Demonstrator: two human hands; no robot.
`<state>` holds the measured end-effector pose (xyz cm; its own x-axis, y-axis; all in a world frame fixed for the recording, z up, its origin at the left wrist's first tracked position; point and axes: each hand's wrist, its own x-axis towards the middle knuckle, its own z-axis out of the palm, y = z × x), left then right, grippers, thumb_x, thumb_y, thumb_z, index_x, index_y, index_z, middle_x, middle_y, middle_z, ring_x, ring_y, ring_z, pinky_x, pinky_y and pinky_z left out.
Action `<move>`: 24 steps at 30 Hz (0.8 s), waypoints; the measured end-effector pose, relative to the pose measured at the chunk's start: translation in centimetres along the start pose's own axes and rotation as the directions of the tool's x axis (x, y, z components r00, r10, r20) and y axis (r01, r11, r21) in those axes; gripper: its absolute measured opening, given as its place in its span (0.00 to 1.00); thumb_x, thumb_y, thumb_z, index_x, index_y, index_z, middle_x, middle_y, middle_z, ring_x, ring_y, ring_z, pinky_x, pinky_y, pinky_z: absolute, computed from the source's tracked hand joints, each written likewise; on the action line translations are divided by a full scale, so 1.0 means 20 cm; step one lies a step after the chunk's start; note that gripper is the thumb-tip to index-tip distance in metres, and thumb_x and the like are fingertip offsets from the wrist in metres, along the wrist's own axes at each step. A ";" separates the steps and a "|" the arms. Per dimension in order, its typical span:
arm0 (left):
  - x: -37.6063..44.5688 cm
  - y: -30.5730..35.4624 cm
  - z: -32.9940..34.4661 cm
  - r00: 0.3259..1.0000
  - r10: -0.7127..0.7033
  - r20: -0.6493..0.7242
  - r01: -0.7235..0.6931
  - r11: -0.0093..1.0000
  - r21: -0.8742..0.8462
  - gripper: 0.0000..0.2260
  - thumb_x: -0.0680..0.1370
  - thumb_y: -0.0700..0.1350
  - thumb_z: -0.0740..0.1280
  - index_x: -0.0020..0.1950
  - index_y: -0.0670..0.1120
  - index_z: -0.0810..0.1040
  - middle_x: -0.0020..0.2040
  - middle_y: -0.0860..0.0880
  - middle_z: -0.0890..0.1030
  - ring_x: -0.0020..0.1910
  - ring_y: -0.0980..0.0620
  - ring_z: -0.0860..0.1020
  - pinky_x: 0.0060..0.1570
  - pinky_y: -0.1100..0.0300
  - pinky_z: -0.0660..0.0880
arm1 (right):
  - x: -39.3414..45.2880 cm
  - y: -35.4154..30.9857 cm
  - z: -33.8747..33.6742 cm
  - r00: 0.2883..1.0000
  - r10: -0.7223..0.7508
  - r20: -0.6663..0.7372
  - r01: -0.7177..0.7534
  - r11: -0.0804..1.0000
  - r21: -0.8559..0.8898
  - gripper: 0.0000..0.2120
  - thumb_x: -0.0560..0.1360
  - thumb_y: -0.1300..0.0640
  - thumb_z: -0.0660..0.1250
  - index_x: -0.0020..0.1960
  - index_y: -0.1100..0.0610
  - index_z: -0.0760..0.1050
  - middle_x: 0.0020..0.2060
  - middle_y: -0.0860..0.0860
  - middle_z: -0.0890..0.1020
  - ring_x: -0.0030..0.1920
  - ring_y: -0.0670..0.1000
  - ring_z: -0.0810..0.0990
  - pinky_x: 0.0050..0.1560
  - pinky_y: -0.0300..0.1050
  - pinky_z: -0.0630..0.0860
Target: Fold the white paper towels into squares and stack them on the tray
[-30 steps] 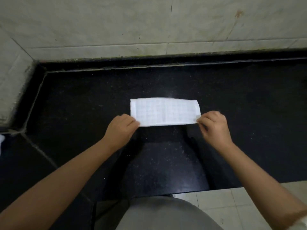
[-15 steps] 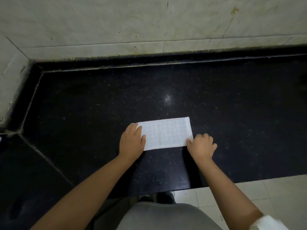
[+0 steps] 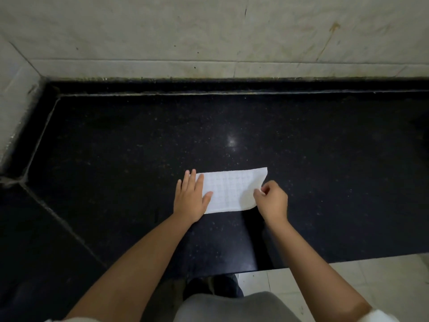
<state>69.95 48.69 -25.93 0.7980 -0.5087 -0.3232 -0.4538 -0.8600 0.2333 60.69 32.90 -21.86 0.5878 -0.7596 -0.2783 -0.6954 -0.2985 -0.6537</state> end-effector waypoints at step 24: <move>-0.30 -0.55 -0.05 0.990 -0.112 -0.085 0.101 0.987 -0.124 0.22 0.83 0.48 0.51 0.76 0.43 0.55 0.78 0.46 0.50 0.77 0.50 0.46 0.75 0.57 0.45 | -0.31 -0.22 0.56 0.715 -0.699 -0.024 0.671 0.695 -0.259 0.04 0.63 0.64 0.65 0.31 0.58 0.76 0.26 0.49 0.80 0.27 0.49 0.79 0.43 0.35 0.54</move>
<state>70.59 61.19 -25.57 0.8748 -0.4037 -0.2678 -0.3181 -0.8956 0.3109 64.70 45.40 -25.10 0.8961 -0.3484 0.2750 -0.1963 -0.8667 -0.4585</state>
